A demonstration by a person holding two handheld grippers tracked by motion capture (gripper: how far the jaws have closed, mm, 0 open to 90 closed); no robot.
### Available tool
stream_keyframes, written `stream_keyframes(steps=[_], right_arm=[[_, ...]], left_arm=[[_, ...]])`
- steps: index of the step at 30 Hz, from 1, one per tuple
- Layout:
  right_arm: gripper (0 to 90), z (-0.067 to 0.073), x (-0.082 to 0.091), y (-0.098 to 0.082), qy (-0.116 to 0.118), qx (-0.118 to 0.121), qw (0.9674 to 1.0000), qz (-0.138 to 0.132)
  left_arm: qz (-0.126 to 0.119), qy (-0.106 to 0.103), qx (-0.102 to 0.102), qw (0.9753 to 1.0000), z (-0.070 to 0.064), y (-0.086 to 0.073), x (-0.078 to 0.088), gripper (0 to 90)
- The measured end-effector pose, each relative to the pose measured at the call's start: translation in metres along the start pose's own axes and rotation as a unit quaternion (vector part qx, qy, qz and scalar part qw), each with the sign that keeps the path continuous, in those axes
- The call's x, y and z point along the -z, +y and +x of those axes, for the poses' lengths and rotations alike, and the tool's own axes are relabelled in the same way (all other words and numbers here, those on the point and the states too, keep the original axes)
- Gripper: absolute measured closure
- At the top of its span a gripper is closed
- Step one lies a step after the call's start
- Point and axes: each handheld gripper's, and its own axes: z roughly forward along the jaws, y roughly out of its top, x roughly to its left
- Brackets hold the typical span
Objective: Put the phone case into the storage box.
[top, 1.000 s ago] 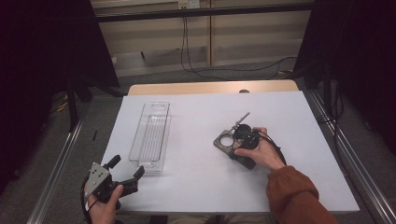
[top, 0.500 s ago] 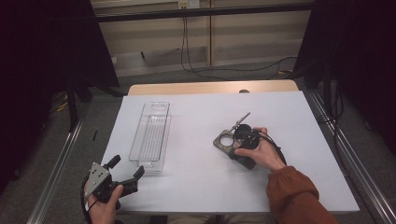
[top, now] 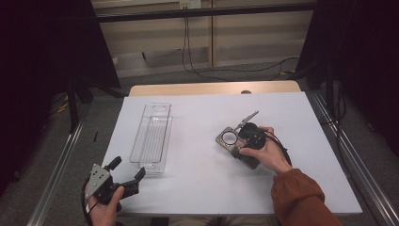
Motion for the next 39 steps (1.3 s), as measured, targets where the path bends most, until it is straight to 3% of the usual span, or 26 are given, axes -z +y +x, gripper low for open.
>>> stream_keyframes(steps=[15, 23, 28, 39], right_arm=[[12.2, -0.002, 0.018, -0.005, -0.001, -0.005, 0.9977, -0.068], [12.2, -0.002, 0.019, -0.011, 0.019, -0.004, 0.9938, -0.11], [12.2, -0.001, 0.02, -0.014, 0.013, 0.007, 0.9919, -0.126], [12.2, -0.002, 0.023, -0.023, 0.024, 0.005, 0.9834, -0.18]], left_arm=[[-0.008, -0.004, 0.007, 0.9999, 0.0, 0.0, 0.0, 2.8], [-0.009, -0.001, 0.01, 0.9999, 0.0, 0.0, 0.0, 2.8], [-0.009, -0.007, 0.007, 0.9999, 0.0, 0.0, 0.0, 2.8], [-0.008, -0.007, 0.007, 0.9999, -0.001, 0.001, 0.0, 2.8]])
